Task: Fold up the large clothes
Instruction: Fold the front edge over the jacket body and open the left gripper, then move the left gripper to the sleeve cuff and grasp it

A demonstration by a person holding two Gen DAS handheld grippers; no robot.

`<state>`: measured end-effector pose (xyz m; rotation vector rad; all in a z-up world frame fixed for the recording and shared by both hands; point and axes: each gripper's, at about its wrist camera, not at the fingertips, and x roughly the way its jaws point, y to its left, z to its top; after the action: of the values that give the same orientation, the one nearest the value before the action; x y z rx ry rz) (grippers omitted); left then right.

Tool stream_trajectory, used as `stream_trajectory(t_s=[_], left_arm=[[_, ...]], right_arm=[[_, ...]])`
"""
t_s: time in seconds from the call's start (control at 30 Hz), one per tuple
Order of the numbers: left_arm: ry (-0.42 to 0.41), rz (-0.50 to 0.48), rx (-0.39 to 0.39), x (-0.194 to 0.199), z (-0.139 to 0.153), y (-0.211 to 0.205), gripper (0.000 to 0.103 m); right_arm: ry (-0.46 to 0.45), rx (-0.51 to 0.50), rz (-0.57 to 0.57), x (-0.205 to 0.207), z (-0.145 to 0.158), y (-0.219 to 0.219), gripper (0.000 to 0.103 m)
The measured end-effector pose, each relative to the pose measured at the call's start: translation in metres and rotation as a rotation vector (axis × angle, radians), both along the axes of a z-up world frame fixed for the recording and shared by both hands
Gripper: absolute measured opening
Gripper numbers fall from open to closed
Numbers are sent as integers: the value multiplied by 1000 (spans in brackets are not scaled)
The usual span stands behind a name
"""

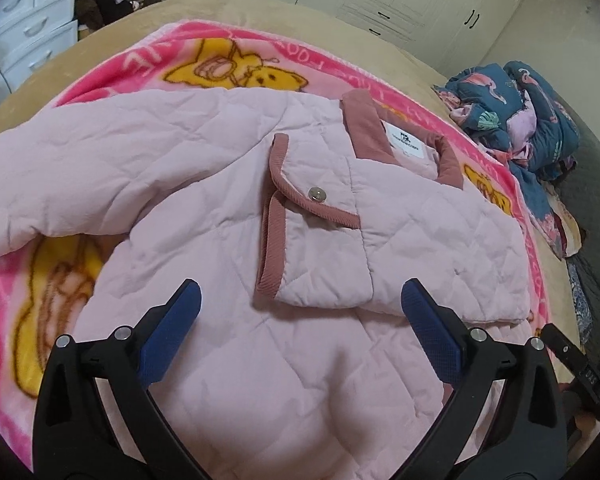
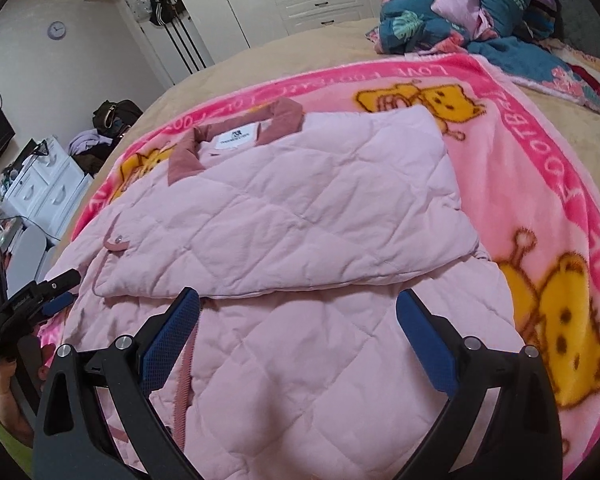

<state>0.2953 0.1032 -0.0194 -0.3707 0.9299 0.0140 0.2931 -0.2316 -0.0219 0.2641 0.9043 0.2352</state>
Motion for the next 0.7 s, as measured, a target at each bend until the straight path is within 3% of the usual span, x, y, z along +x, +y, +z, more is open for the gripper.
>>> stream_trajectory(t_s=[0.33,0.7], left_arm=[[-6,28,36,-15,16,7,94],[20,91,29,-19,17,34,94]], right_arm=[[-58,-9,11,-9,22,20,98],[-118,-22,106,-12,46,73,98]])
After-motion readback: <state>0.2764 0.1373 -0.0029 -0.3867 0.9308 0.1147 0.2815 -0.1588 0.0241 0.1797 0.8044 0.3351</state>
